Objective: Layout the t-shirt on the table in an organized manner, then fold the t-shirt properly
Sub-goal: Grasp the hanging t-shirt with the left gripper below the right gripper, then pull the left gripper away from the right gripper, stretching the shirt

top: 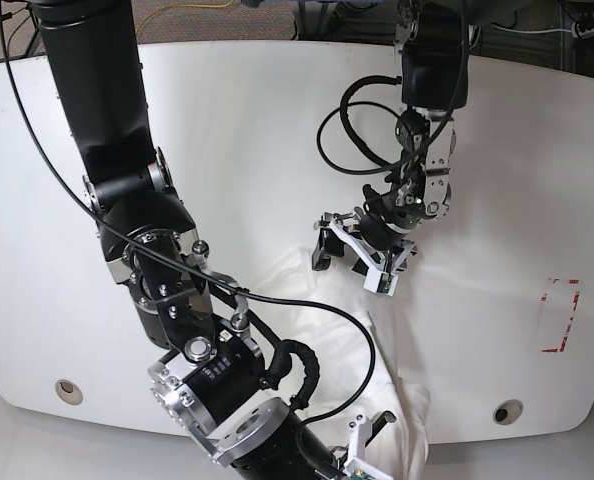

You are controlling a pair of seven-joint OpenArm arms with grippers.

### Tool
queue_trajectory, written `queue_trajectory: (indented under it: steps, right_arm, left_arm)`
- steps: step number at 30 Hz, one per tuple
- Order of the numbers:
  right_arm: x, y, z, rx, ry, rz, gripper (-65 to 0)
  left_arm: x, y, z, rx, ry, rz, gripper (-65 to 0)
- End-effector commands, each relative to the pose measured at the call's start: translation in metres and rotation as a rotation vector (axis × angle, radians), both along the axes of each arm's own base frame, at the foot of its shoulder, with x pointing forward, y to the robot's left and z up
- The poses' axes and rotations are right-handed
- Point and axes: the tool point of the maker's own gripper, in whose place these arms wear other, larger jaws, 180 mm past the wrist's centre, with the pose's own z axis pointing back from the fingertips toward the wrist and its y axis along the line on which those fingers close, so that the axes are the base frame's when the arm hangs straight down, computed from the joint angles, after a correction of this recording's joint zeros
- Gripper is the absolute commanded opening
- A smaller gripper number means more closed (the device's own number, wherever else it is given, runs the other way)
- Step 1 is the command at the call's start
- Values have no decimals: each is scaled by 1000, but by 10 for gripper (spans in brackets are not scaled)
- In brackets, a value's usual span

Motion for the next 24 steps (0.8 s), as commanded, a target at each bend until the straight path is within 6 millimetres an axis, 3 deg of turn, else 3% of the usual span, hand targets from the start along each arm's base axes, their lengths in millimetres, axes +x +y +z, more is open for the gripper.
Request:
queue_trajectory:
  steps: [1, 8, 14, 17, 21, 24]
  right_arm:
    - [-10, -1, 27, 30, -74, 13, -642]
    - [-12, -2, 28, 32, -79, 15, -642]
    - [-21, -1, 30, 40, -97, 30, -642]
    - [-23, 0, 29, 42, -97, 34, -642]
    - [-22, 0, 23, 42, -84, 33, -642]
    - [-20, -2, 21, 39, -79, 28, -642]
  left_arm:
    - [18, -4, 13, -28, -30, 9, -229]
    - [29, 3, -7, 9, 51, 79, -261]
    - [24, -11, -26, 72, 110, 45, -494]
    - [23, -13, -29, 90, 116, 43, -576]
    - [22, -11, -32, 104, 125, 65, -650]
    - [18, -10, -37, 107, 138, 73, -650]
